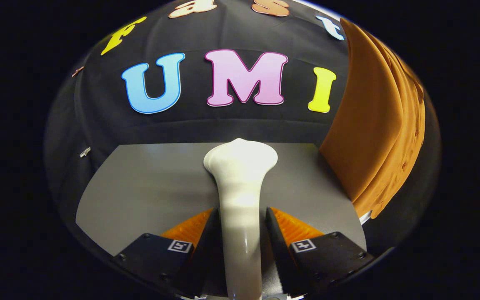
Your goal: Iron the clothes twice with a garment steamer, once on the left side and once on the right side.
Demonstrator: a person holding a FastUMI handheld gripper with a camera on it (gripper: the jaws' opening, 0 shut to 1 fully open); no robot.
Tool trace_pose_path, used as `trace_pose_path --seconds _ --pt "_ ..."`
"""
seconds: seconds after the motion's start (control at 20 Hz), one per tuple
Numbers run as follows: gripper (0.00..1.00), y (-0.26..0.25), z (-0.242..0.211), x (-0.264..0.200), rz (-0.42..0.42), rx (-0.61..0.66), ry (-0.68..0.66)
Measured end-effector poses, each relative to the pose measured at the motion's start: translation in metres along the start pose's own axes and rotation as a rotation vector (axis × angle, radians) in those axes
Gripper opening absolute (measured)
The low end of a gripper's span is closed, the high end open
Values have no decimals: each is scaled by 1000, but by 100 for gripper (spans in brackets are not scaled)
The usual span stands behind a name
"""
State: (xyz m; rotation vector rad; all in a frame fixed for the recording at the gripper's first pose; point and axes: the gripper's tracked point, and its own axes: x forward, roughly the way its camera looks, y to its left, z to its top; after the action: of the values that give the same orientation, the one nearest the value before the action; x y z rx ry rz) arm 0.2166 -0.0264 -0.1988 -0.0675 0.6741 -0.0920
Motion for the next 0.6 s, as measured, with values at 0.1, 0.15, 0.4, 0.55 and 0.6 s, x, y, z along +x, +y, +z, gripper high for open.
trace_pose_path --seconds 0.1,0.15,0.4,0.55,0.6 --pt "48 1 -1 2 0 -14 5" --pt "48 2 1 1 -2 -26 5" --pt "44 6 -1 0 31 -28 10" --pt "44 7 3 -5 44 -26 -13" --pt "44 8 5 -10 47 -25 -26"
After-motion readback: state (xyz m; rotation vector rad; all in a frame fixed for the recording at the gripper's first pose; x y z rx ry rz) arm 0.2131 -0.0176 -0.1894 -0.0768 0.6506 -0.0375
